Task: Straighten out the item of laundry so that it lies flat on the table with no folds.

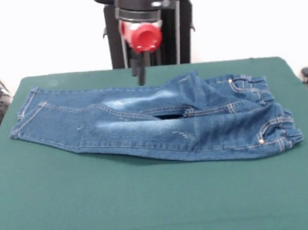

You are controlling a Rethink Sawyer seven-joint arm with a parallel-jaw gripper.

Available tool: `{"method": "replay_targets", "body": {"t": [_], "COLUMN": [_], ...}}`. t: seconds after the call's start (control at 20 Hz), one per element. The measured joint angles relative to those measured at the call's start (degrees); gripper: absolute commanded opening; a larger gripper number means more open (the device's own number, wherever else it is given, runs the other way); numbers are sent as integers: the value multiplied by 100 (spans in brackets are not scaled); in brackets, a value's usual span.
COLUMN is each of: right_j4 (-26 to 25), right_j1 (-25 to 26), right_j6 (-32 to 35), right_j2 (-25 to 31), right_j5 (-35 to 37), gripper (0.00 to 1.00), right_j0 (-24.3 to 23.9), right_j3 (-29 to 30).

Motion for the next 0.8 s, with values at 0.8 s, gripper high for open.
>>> {"method": "replay_targets", "body": {"t": [0.8], "right_j4": [-1049], "right_j1": [-25], "right_j6": [-1], "right_j2": [-20], "right_j5": [956], "gripper": [100], "right_j0": [-1749], "right_j3": [-965]}}
